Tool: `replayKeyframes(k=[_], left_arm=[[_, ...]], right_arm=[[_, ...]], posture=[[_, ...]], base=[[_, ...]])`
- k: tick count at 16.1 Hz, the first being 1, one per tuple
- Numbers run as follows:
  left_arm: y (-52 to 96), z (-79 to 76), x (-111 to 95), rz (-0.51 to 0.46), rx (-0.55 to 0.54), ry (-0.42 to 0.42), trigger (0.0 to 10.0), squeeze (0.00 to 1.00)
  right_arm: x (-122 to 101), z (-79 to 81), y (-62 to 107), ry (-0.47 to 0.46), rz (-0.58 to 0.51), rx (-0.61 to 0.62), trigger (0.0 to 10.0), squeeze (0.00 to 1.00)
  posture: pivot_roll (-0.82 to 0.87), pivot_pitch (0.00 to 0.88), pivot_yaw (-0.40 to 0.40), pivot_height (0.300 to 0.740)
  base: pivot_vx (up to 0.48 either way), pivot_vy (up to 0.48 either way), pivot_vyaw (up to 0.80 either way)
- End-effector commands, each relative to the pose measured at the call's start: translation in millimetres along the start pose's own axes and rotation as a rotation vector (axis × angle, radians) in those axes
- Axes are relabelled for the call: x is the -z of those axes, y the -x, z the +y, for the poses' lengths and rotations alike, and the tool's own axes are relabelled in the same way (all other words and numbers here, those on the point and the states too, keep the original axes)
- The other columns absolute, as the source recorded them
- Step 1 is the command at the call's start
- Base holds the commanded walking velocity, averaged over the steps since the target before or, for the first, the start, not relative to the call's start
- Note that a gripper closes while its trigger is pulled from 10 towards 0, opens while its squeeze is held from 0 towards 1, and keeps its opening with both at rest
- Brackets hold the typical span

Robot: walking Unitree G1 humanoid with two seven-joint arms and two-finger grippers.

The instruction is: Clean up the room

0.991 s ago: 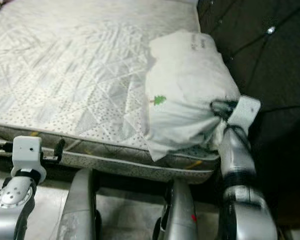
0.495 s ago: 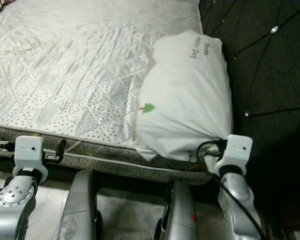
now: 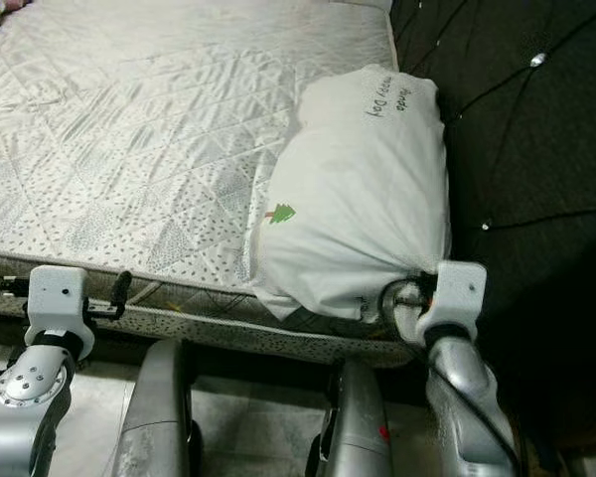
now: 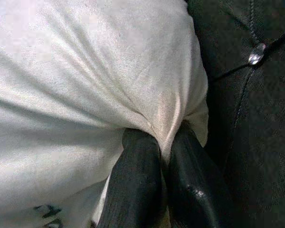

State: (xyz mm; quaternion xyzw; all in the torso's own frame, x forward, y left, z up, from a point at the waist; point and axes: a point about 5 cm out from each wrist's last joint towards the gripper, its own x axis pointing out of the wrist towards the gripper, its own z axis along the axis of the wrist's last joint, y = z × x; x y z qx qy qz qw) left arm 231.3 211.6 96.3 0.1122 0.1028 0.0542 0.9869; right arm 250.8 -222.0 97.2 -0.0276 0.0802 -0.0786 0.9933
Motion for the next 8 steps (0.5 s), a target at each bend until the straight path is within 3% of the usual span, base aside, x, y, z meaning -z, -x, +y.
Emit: replayKeyframes(k=[1, 3, 5, 8], left_arm=[[-0.9, -3.8, 1, 0.006, 0.024, -0.014, 10.0, 0.0], [-3.3, -4.3, 0, 0.001, 0.027, -0.019, 10.0, 0.0], [-6.4, -3.6, -7, -0.022, 0.019, -0.02, 10.0, 0.0], [-11.7, -6.6, -12, -0.044, 0.011, -0.022, 10.0, 0.0]], right_arm=[[-6, -26.7, -13.1, 0.015, 0.002, 0.114, 0.0, 0.0], [-20, -51.7, -31.2, -0.04, -0.02, 0.217, 0.0, 0.0], [-33, -67.7, -38.0, -0.001, -0.055, 0.26, 0.0, 0.0], [-34, -73.4, -41.2, 0.021, -0.05, 0.297, 0.0, 0.0]], posture=[[0.12, 0.029, -0.067, 0.537], [0.11, 0.025, -0.065, 0.537], [0.11, 0.018, -0.072, 0.537], [0.11, 0.0, -0.074, 0.537]], base=[[0.0, 0.0, 0.0], [0.0, 0.0, 0.0], [0.0, 0.0, 0.0], [0.0, 0.0, 0.0]])
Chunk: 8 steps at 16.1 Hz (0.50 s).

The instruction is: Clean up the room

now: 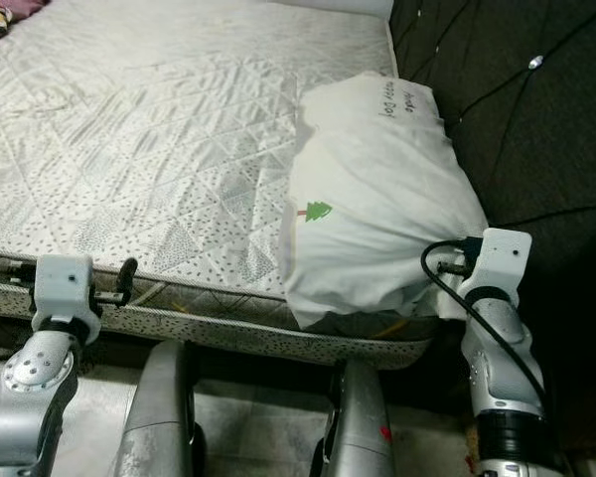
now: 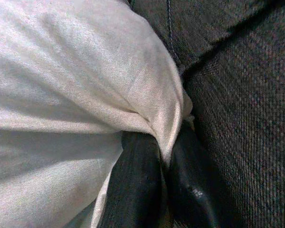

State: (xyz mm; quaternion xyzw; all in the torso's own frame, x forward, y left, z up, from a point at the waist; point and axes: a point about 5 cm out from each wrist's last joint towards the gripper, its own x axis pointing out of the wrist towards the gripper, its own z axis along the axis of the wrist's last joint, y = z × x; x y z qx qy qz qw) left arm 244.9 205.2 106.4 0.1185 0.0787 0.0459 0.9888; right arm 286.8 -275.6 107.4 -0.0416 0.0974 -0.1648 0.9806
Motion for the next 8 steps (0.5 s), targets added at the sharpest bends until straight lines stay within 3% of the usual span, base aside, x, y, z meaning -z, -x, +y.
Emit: replayKeyframes(k=[1, 2, 8], left_arm=[[-2.8, -5.0, 0, -0.008, 0.008, -0.011, 10.0, 0.0], [-5.1, -6.0, -2, -0.016, 0.016, -0.003, 10.0, 0.0], [-18.9, -5.2, -19, -0.085, 0.012, 0.033, 10.0, 0.0]], right_arm=[[-14, -13.9, -0.9, -0.025, -0.072, 0.083, 10.0, 0.96], [-10, -3.8, 1.0, -0.039, -0.07, 0.045, 10.0, 1.0], [-3, 21.3, 6.9, -0.044, -0.064, -0.042, 10.0, 1.0]], posture=[[0.1, 0.0, -0.073, 0.537], [0.1, 0.0, -0.073, 0.537], [0.08, 0.0, -0.076, 0.537]], base=[[0.0, 0.0, 0.0], [0.0, 0.0, 0.0], [0.0, 0.0, 0.0]])
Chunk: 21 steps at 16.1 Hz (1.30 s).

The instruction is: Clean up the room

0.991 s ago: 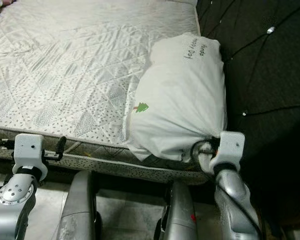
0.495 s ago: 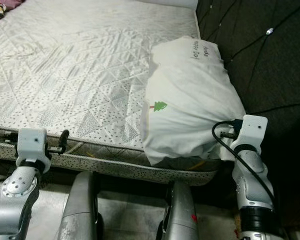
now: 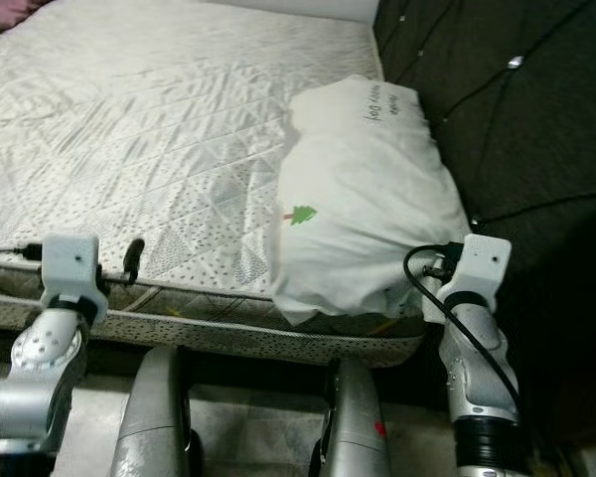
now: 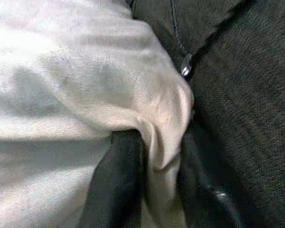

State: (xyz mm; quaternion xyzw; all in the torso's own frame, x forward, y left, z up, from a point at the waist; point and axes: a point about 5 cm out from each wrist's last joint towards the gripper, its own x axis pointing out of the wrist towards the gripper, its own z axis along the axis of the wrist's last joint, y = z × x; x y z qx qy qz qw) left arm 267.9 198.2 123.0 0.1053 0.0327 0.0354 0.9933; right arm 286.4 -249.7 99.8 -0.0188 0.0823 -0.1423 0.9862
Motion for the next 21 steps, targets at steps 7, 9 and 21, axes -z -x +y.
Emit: replayKeyframes(k=[7, 9, 21], left_arm=[[-13.7, -18.4, -19, -0.089, 0.065, 0.065, 10.0, 0.0], [-12.1, -20.8, -12, -0.081, 0.067, 0.076, 10.0, 0.0], [-9.9, -31.8, -1, -0.092, 0.088, 0.176, 10.0, 0.0]], right_arm=[[-31, 42.1, 6.3, 0.155, -0.19, -0.188, 10.0, 1.0], [-24, 62.6, 23.2, 0.207, -0.216, -0.277, 10.0, 1.0], [-35, 80.1, 26.6, -0.028, -0.288, -0.266, 10.0, 0.0]], posture=[[0.01, 0.0, -0.029, 0.537], [0.0, 0.0, -0.02, 0.537], [-0.02, 0.0, -0.05, 0.607]], base=[[0.0, 0.0, 0.0], [0.0, 0.0, 0.0], [0.0, 0.0, 0.0]])
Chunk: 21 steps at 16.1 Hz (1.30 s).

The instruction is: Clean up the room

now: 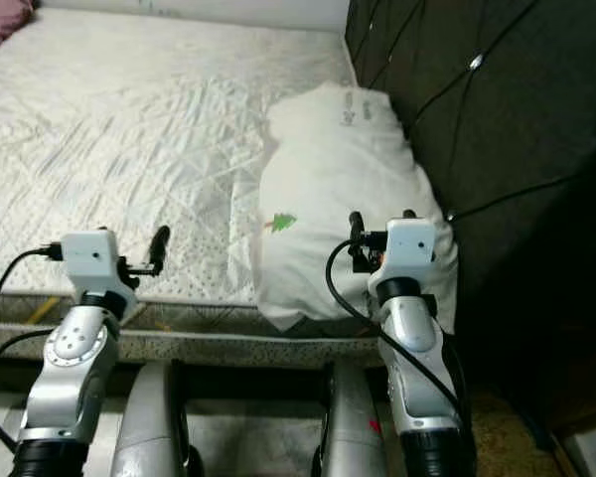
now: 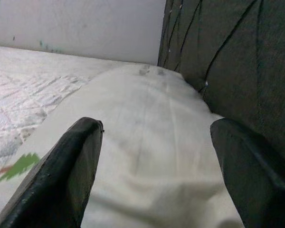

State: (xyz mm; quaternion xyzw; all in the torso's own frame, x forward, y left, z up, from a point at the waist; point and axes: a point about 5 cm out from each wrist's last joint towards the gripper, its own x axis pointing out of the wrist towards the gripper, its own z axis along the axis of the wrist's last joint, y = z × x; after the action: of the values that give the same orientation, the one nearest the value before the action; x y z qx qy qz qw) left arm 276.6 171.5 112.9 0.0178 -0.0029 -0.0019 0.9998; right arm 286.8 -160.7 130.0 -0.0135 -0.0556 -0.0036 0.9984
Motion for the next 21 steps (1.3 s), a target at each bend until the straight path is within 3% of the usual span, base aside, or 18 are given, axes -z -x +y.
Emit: replayKeyframes(k=[1, 5, 10, 15, 19, 21], left_arm=[[-4.7, -4.4, -5, -0.023, 0.016, 0.001, 10.0, 0.0], [-7.5, -5.6, -7, -0.033, 0.015, 0.009, 10.0, 0.0], [-5.2, -12.8, -3, -0.021, 0.031, 0.03, 10.0, 0.0], [-13.6, -12.7, -11, -0.053, 0.037, 0.018, 10.0, 0.0], [-12.6, -13.5, -9, -0.045, 0.041, 0.022, 10.0, 0.0], [-11.0, -16.1, -6, -0.036, 0.049, 0.03, 10.0, 0.0]], right_arm=[[-4, -4.5, -4.8, -0.011, -0.005, 0.009, 10.0, 0.0], [-10, 1.3, -15.1, -0.024, -0.025, -0.019, 10.0, 0.0], [-8, -3.5, -15.0, -0.024, -0.016, 0.001, 10.0, 0.0], [-9, -3.9, -18.7, -0.024, -0.014, 0.006, 10.0, 0.0], [-6, -4.7, -17.6, -0.032, -0.007, 0.012, 10.0, 0.0], [-3, -4.1, -15.3, -0.045, 0.003, 0.02, 10.0, 0.0]], posture=[[-0.02, 0.0, -0.053, 0.617], [0.0, 0.0, -0.055, 0.666], [-0.01, 0.0, -0.055, 0.734], [-0.01, 0.0, -0.058, 0.74], [-0.01, 0.0, -0.057, 0.74], [-0.01, 0.0, -0.057, 0.74]], base=[[0.0, 0.0, 0.0], [0.0, 0.0, 0.0], [0.0, 0.0, 0.0], [0.0, 0.0, 0.0], [0.0, 0.0, 0.0], [0.0, 0.469, 0.0]])
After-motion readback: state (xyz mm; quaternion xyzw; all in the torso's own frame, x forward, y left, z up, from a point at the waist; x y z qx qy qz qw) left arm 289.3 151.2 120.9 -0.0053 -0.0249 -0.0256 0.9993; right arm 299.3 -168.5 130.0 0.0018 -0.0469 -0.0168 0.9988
